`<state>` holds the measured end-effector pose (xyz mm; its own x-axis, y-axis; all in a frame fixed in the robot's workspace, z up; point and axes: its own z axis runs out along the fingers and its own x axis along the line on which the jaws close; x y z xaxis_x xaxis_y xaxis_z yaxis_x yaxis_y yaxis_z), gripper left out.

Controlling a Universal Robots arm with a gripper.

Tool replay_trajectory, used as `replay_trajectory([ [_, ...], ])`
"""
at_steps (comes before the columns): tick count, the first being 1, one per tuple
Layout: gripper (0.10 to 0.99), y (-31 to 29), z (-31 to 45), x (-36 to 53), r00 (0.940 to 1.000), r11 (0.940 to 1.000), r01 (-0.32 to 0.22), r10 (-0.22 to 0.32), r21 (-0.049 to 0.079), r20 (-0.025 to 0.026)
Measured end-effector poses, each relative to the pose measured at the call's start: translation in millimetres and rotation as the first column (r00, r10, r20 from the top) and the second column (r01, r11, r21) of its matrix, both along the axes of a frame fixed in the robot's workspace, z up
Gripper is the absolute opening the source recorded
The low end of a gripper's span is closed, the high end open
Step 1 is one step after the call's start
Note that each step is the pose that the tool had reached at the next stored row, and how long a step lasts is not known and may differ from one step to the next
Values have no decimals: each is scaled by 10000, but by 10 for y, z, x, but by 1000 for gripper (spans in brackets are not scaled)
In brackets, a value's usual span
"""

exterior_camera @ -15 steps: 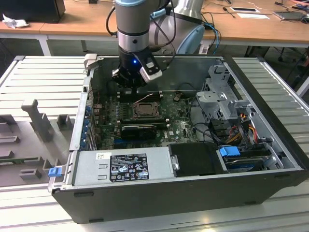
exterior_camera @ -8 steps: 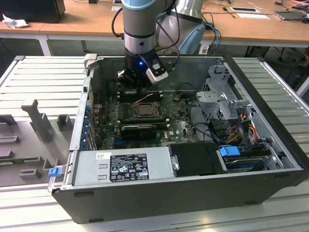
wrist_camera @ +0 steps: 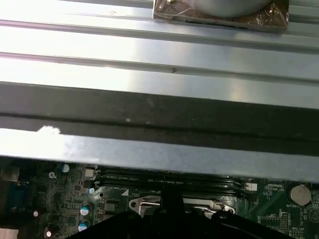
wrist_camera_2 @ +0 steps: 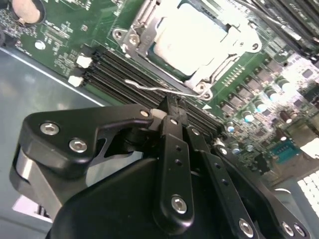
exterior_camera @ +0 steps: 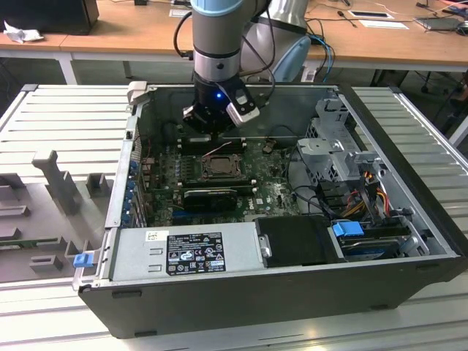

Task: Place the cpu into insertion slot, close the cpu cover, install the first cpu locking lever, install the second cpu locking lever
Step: 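Install the first cpu locking lever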

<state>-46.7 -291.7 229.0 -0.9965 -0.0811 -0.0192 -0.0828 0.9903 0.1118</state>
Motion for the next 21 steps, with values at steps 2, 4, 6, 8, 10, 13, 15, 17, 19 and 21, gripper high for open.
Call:
replay_trajectory([
  [2,106,15,-14,43,10000,10000,1,-1,-1,-2],
  [4,106,19,-22,70,10000,10000,0,0,0,-2],
  [6,106,21,-29,94,10000,10000,-10,10,0,-3],
  [8,106,22,-36,120,10000,10000,-19,19,-4,-4],
  [10,106,24,-47,138,10000,10000,-25,25,-11,-4],
  [13,106,25,-84,171,10000,10000,-35,35,-59,-4],
  [15,106,27,-96,194,10000,10000,-39,39,-67,-5],
  [17,106,34,-109,216,10000,10000,-39,39,-67,-4],
  [19,106,38,-120,233,10000,10000,-39,39,-66,-4],
  [21,106,39,-136,243,10000,10000,-39,39,-66,-4],
])
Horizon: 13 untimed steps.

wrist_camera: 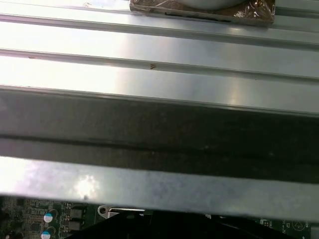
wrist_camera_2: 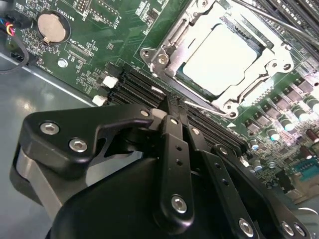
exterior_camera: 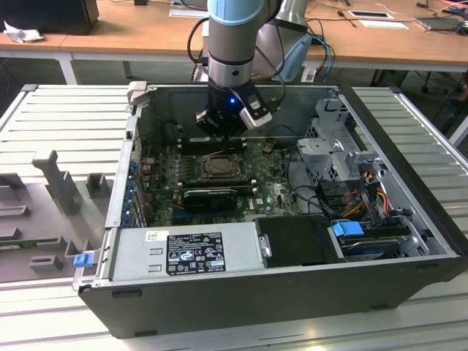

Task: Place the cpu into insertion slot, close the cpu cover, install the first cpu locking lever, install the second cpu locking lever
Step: 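Install the first cpu locking lever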

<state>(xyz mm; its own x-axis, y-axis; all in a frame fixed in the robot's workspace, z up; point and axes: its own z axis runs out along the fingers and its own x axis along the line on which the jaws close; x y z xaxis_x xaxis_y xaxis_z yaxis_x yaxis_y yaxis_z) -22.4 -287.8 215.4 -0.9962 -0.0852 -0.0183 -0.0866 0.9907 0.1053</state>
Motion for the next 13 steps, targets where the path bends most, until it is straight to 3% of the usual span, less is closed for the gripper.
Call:
replay_trajectory([
  [13,106,0,-88,34,10000,10000,0,0,-1,0],
])
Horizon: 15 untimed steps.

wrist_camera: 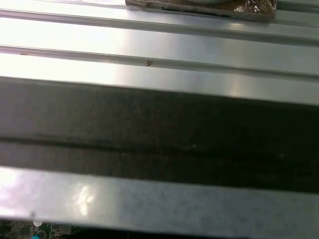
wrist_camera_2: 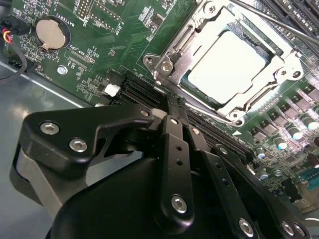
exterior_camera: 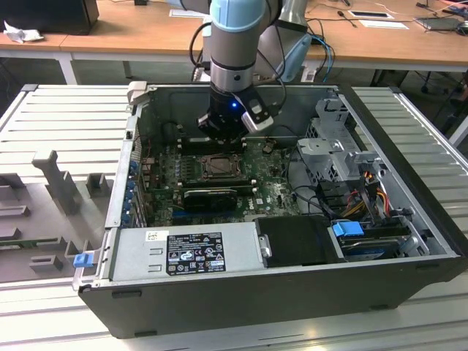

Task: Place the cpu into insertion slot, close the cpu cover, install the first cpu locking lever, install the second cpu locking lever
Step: 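Install the first cpu locking lever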

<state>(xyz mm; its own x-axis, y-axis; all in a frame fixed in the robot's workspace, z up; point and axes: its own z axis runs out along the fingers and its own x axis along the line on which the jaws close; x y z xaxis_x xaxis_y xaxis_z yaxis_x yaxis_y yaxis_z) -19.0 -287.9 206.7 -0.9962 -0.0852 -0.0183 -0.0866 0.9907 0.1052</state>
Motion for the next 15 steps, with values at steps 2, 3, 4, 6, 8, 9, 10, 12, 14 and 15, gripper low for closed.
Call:
replay_trajectory([
  [2,106,0,-15,1,10000,10000,0,0,-4,0],
  [3,106,0,-23,2,10000,10000,-1,1,-23,0],
  [4,106,0,-26,2,10000,10000,-2,2,-46,-2],
  [6,106,0,-27,1,10000,9999,1,-1,-119,-1],
  [8,106,0,-29,2,10000,9998,0,0,-206,1],
  [9,106,1,-30,2,10000,9997,0,0,-248,2],
  [10,106,0,-31,2,10000,9997,-2,2,-260,1],
  [12,106,0,-40,2,10000,9996,-1,1,-265,1],
  [14,106,0,-50,1,10000,9997,0,0,-265,1],
  [15,106,0,-54,1,10000,9997,0,0,-264,0],
])
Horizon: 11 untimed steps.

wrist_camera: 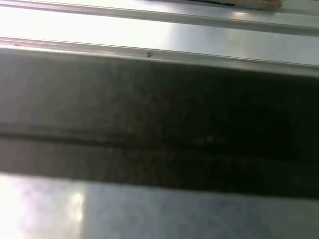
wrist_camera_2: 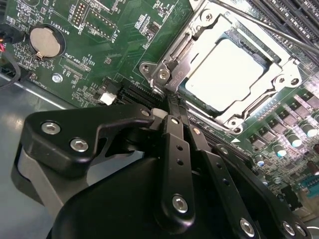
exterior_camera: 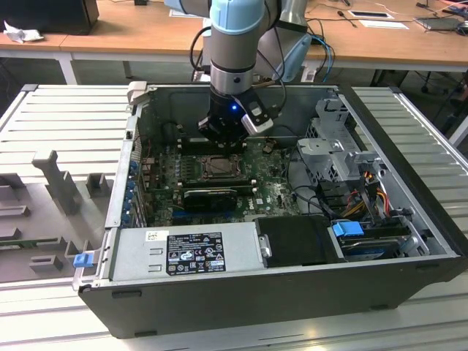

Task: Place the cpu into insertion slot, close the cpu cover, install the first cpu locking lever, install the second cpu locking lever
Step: 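Install the first cpu locking lever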

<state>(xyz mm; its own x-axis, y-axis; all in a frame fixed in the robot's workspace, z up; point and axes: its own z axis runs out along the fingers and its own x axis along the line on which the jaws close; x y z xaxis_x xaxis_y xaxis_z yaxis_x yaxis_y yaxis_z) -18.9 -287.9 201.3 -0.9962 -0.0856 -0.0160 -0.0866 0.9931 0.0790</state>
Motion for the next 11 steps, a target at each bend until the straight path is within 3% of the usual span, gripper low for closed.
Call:
replay_trajectory([
  [5,106,1,17,1,10000,10000,0,0,23,3],
  [11,106,0,183,0,10000,10000,0,0,17,0],
])
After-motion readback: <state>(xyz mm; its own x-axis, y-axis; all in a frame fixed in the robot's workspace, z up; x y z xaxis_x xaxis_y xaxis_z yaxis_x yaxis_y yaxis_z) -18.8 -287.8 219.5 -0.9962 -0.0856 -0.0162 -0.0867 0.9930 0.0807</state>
